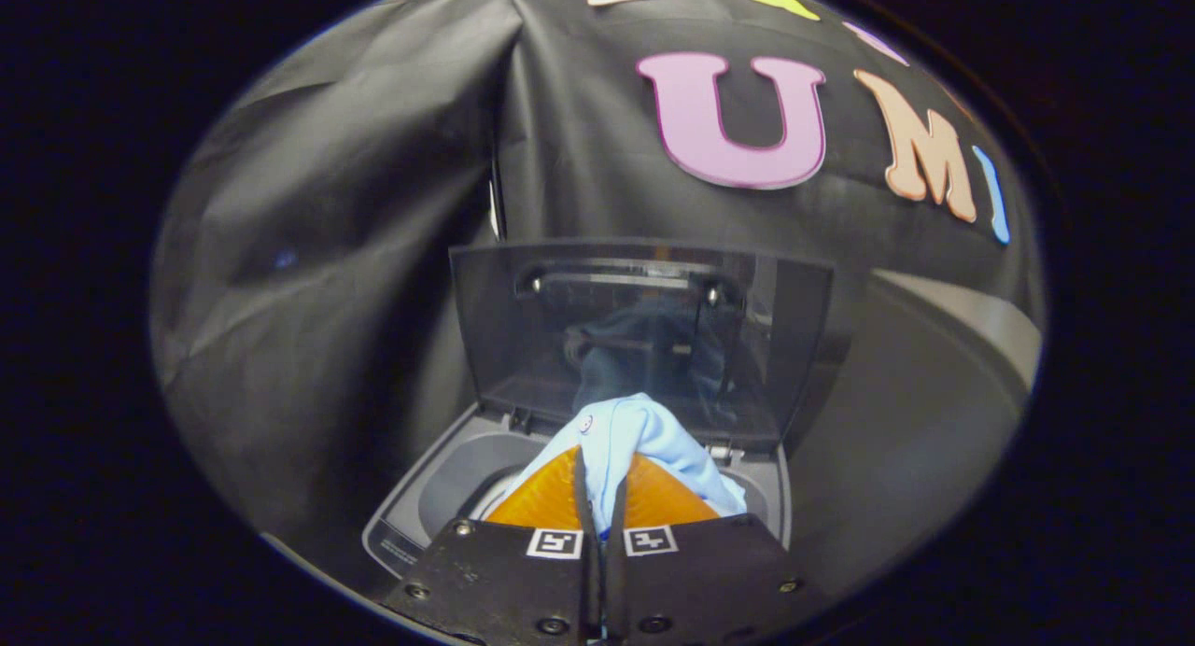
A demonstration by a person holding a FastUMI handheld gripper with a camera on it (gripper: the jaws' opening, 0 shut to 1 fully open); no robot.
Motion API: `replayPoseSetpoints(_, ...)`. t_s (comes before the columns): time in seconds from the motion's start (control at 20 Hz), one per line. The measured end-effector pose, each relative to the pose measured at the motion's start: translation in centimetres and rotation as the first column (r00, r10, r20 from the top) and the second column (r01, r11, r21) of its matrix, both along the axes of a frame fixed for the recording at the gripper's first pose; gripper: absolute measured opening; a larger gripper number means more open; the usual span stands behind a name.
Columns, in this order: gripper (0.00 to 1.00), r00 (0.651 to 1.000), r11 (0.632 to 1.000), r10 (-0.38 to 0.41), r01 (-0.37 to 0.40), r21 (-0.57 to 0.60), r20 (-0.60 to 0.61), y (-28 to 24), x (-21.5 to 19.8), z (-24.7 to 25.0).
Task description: Put the clothes into the washing machine and then close the washing machine lid.
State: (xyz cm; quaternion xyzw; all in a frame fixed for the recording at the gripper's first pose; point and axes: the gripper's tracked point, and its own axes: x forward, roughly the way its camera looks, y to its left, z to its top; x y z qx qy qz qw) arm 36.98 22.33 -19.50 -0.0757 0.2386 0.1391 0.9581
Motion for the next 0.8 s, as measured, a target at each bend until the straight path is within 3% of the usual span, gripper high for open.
replayPoseSetpoints(0.25, 0.02, 0.993, 0.999, -0.047, 0.044, -0.028, -0.112, -1.2, 0.5, -6.6)
replayPoseSetpoints(0.8, 0.07, 0.942, 0.984, -0.175, 0.164, -0.062, -0.285, -2.8, 2.0, -12.9)
